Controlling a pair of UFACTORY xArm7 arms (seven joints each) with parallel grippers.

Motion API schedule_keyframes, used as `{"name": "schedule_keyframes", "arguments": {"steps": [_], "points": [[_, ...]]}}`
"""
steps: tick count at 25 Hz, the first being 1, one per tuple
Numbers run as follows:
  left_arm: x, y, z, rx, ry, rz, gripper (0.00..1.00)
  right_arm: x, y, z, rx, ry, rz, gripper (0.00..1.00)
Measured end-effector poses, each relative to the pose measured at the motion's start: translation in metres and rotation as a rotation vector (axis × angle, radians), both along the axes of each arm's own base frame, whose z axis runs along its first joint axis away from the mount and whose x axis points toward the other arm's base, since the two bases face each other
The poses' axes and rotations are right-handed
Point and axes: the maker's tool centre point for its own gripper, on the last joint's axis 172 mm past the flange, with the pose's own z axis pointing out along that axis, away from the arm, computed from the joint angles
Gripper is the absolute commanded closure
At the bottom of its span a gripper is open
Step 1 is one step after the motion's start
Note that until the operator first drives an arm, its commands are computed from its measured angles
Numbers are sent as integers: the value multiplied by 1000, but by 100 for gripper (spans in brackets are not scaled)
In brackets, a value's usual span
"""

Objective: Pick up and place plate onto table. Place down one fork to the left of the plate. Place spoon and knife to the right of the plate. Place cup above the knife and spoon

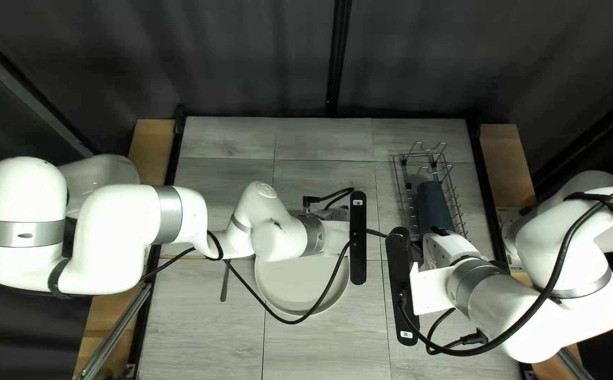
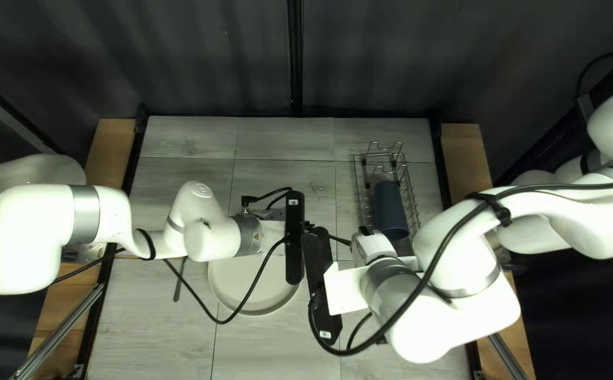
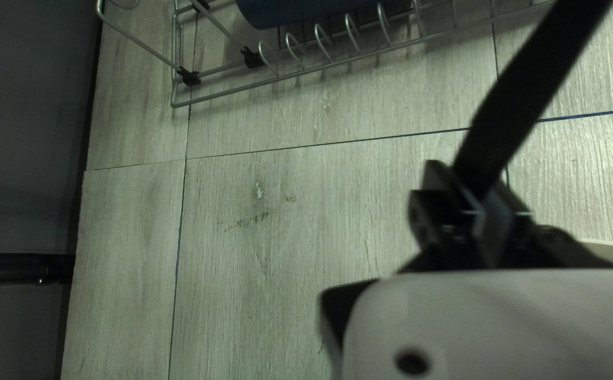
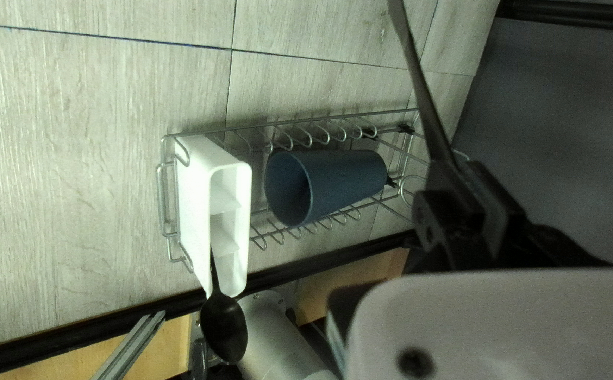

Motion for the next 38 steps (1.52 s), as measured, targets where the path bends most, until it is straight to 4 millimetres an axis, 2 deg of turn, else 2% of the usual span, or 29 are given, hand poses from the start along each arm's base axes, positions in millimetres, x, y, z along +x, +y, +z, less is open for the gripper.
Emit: {"name": "schedule_keyframes", "arguments": {"steps": [5,9,13,18,24,25,26,28,29,38], "points": [[-3,2,-2,7,5,9,100,0,0,0,0,0,0,0],[-15,9,-3,11,15,13,100,0,0,0,0,0,0,0],[-37,16,2,20,24,26,100,0,0,0,0,0,0,0],[-73,27,8,29,47,75,100,0,0,0,0,0,0,0],[-96,29,12,39,63,120,100,0,0,0,0,0,0,0],[-100,30,13,40,64,127,87,0,0,0,0,0,0,0],[-103,30,13,40,66,135,56,0,0,0,0,0,0,0],[-106,30,13,39,68,148,5,0,0,0,0,0,0,0],[-107,31,13,39,70,153,0,0,0,0,0,0,0,0],[-115,31,24,23,82,155,0,0,0,0,0,0,0,0]]}}
